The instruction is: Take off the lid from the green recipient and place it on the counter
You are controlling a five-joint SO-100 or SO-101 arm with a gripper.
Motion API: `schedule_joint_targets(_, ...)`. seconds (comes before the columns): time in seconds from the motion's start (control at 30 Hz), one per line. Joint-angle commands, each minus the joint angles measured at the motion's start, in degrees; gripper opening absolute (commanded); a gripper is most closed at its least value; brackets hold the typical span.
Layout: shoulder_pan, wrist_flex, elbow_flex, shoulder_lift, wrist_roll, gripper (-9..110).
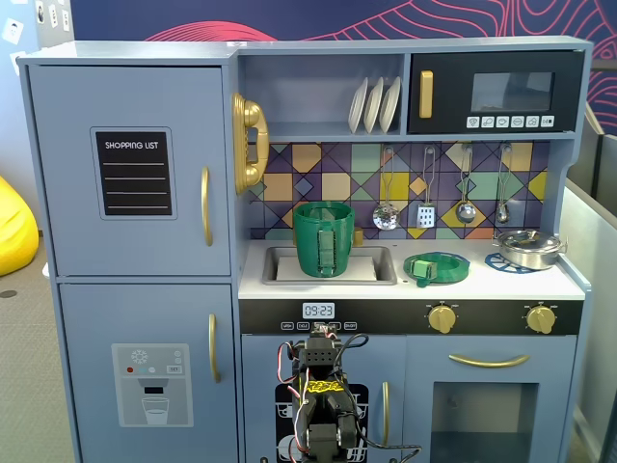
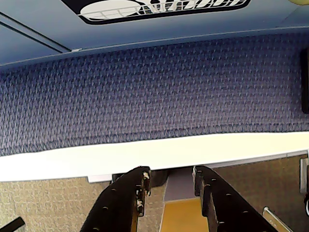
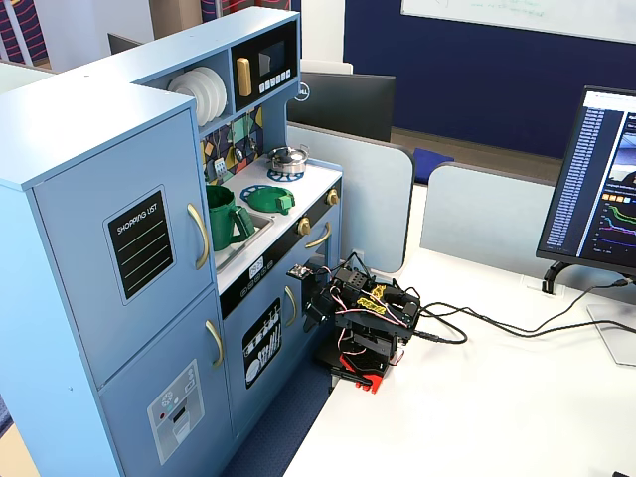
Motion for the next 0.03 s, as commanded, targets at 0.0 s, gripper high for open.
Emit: schedule_joint_targets(0.0, -0.53, 10.55, -0.26, -0.44, -0.09, 1)
